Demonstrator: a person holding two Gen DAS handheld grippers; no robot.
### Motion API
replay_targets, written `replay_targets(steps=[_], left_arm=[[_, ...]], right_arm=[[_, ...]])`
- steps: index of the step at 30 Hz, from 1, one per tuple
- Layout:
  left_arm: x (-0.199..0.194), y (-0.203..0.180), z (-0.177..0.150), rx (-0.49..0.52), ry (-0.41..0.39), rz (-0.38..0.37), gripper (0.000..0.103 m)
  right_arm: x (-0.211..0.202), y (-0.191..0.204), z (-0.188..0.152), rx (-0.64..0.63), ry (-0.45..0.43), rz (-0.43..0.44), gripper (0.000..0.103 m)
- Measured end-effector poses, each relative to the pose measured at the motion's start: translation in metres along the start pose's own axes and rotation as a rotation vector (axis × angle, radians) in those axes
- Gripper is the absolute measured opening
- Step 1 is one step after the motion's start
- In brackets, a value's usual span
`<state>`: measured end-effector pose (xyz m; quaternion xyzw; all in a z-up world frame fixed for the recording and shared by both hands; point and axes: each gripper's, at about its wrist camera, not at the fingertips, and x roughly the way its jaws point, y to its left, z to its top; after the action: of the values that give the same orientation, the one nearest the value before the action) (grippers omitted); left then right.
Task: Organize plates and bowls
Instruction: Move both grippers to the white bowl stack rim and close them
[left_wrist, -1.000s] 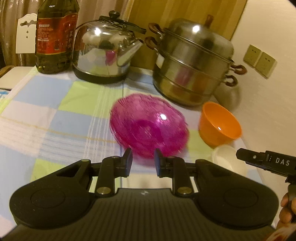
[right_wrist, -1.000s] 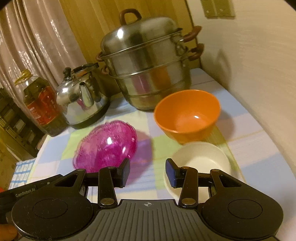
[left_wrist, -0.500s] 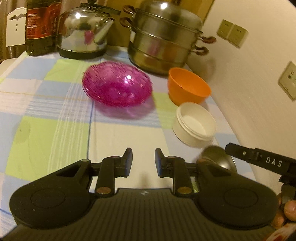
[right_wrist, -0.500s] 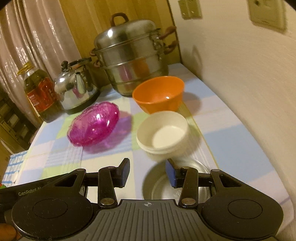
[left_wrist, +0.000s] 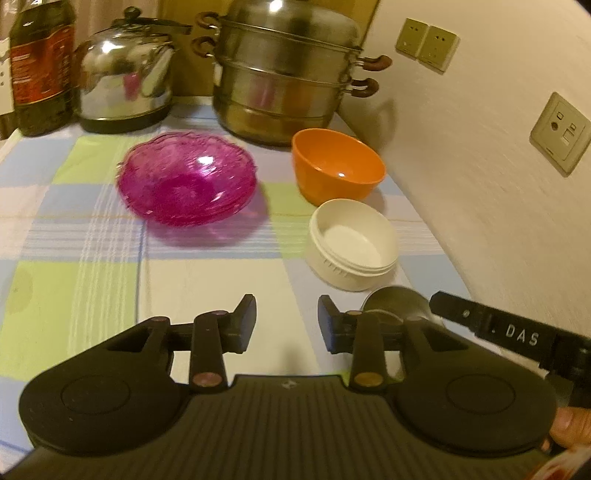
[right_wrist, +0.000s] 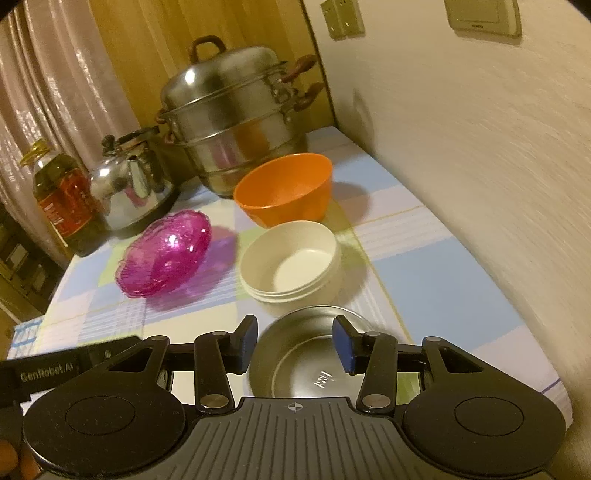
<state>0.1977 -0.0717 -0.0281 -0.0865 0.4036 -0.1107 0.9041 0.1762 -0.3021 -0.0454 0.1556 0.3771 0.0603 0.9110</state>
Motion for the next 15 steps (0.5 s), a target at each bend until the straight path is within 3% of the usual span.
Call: replay_targets(steps=[15], left_arm=[[0.064, -0.02, 0.038, 0.048, 0.01, -0.043, 0.032]], right_arm=[[0.026, -0.021, 0.04, -0.014, -0.017, -0.019, 0.046]])
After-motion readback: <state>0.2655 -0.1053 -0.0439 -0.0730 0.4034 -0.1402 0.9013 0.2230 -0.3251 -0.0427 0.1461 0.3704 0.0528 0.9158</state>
